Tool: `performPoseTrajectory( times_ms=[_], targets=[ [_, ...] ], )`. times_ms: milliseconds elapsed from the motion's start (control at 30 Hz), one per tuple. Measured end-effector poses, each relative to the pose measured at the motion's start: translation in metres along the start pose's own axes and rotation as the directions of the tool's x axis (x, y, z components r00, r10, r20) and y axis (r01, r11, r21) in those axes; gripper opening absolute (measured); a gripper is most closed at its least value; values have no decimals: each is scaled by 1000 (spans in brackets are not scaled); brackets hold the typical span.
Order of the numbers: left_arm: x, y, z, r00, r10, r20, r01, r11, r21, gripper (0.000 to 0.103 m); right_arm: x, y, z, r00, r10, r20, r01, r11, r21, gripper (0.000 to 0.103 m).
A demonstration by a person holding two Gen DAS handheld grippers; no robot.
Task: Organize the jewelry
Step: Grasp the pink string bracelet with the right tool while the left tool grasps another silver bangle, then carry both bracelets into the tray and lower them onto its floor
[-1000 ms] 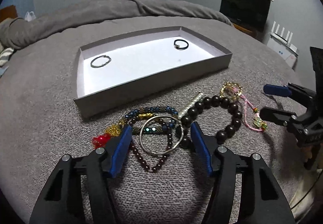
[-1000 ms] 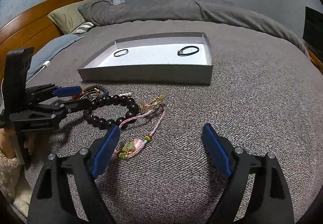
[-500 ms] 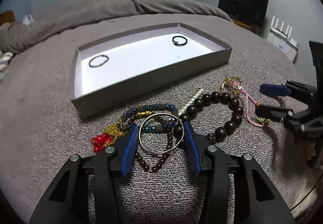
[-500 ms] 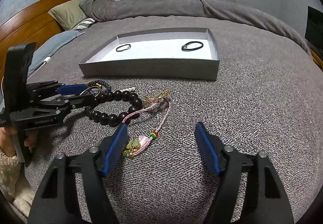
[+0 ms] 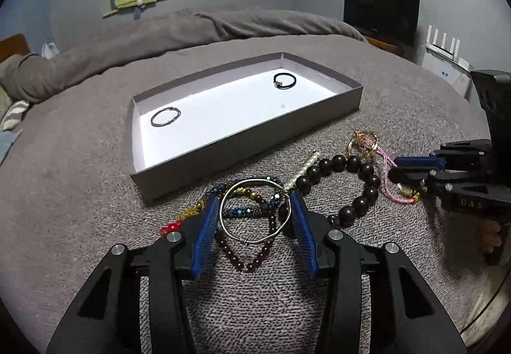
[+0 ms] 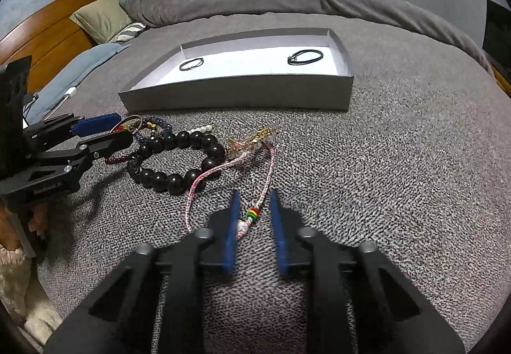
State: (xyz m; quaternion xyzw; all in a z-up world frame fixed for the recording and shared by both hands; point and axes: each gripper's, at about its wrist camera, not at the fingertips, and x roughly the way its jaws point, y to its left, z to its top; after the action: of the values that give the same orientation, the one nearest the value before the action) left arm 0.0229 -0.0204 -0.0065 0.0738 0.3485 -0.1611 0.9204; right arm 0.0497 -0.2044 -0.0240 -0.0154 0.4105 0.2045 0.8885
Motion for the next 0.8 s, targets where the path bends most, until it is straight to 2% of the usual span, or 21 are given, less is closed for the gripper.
performPoseTrajectory(
  times_ms=[233, 433, 800],
  targets=[
    [-1, 4, -1, 1000, 9, 7, -9, 1000, -1, 48, -16, 0, 3, 998, -1, 64, 1, 1000, 5, 6],
    [-8, 8, 0, 999, 20, 26, -19, 1000, -9, 48, -38, -5, 11, 985, -28, 169, 23, 999, 32, 6],
    [-16, 22, 2, 998, 32, 51, -29, 998, -51, 48, -60, -9, 26, 963, -73, 260, 63, 997, 47, 6]
  ],
)
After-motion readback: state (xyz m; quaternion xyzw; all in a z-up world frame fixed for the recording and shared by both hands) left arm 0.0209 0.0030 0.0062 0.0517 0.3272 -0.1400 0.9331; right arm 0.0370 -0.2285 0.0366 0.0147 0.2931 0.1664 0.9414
